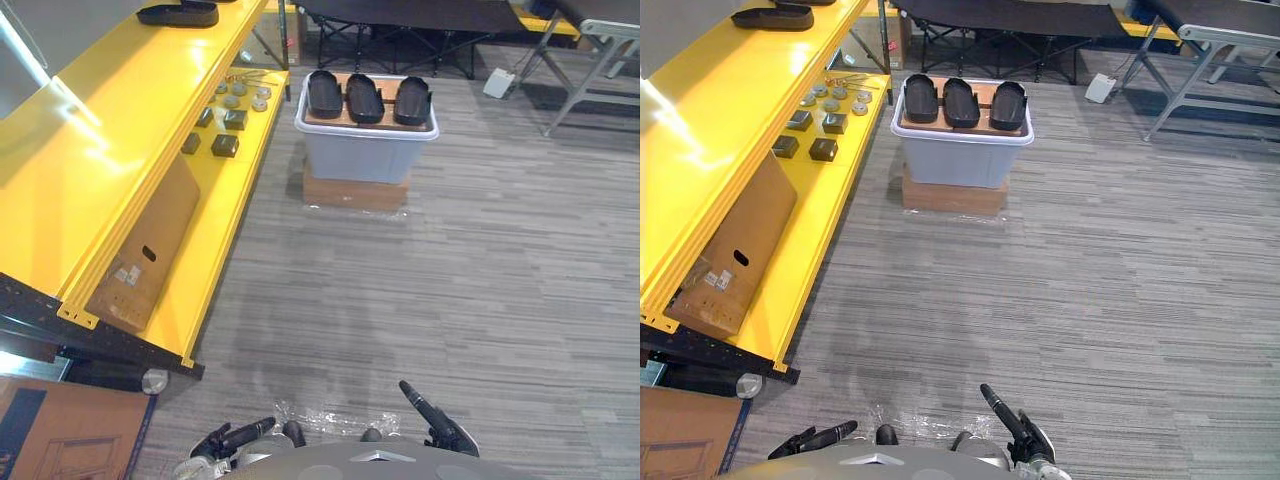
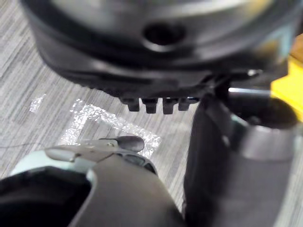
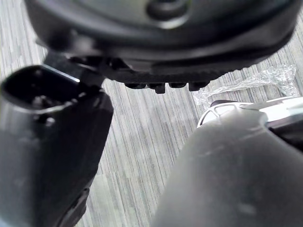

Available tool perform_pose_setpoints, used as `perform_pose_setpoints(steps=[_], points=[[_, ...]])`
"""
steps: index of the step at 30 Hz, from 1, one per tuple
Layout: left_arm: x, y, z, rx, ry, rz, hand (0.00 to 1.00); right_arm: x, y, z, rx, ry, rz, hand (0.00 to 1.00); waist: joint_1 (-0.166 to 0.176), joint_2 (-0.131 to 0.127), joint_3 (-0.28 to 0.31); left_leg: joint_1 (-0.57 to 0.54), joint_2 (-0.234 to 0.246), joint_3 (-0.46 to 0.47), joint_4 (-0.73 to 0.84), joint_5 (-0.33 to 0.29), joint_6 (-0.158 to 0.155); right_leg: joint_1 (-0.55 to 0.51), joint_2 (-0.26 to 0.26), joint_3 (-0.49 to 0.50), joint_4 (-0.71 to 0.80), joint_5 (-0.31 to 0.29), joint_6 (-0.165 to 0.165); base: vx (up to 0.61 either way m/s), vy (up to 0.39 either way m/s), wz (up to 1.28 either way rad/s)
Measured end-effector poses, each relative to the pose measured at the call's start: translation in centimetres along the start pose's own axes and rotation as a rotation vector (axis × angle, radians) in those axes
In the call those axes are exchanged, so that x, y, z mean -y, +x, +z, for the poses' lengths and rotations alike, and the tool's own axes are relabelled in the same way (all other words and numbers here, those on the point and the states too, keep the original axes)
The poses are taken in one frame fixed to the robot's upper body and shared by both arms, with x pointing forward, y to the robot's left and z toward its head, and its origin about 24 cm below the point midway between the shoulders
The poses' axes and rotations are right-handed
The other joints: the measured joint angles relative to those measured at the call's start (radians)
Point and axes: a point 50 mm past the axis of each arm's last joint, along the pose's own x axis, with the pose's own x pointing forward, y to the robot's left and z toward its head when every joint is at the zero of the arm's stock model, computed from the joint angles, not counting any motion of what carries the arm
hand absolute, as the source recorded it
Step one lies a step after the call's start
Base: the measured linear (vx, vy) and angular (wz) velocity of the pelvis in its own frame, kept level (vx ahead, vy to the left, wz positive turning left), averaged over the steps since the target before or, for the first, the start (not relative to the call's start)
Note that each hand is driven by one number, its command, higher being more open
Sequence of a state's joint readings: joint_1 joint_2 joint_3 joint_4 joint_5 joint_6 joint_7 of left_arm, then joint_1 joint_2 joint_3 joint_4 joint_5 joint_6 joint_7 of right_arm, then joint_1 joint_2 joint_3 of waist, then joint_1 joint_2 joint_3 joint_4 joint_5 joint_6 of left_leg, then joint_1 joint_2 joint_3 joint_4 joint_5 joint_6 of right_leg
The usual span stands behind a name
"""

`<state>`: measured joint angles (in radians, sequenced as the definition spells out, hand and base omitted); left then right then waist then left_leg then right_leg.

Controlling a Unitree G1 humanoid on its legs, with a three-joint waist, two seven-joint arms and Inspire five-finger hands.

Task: Walk over and take three plastic housings, then place them on the shelf

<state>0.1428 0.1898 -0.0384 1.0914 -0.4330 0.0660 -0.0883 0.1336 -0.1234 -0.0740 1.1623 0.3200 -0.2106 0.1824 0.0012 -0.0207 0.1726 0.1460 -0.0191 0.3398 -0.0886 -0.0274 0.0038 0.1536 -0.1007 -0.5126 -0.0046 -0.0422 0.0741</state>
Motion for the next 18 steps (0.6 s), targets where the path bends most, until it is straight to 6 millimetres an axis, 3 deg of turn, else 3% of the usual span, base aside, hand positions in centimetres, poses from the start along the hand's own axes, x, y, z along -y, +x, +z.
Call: perform_pose_setpoints(steps=[3, 7, 18], points=[[-0.04, -0.02, 0.06, 0.004, -0.015, -0.006, 1.0, 0.24, -0.09, -0.25, -0.028, -0.035, 0.006, 1.0, 0.024, -0.004, -0.001, -0.007, 0.002, 0.011, 0.011, 0.0, 0.0, -0.012, 0.01, 0.025, -0.004, 0.005, -0.008, 0.0, -0.004, -0.14], [-0.35, -0.06, 0.64, 0.031, -0.047, -0.01, 1.0, -0.26, 0.25, 0.19, -0.05, -0.11, 0.037, 1.0, 0.027, -0.029, 0.014, -0.054, 0.012, 0.01, 0.09, -0.011, 0.0, -0.029, 0.011, 0.056, -0.016, 0.024, -0.034, -0.01, -0.027, -0.21], [0.26, 0.16, 0.2, 0.005, -0.051, 0.009, 1.0, 0.49, -0.05, -0.25, -0.054, -0.051, -0.004, 1.0, 0.023, 0.002, 0.011, 0.011, 0.018, -0.034, 0.0, 0.022, 0.013, -0.014, 0.015, 0.051, 0.021, 0.013, -0.038, -0.07, 0.011, 0.02]])
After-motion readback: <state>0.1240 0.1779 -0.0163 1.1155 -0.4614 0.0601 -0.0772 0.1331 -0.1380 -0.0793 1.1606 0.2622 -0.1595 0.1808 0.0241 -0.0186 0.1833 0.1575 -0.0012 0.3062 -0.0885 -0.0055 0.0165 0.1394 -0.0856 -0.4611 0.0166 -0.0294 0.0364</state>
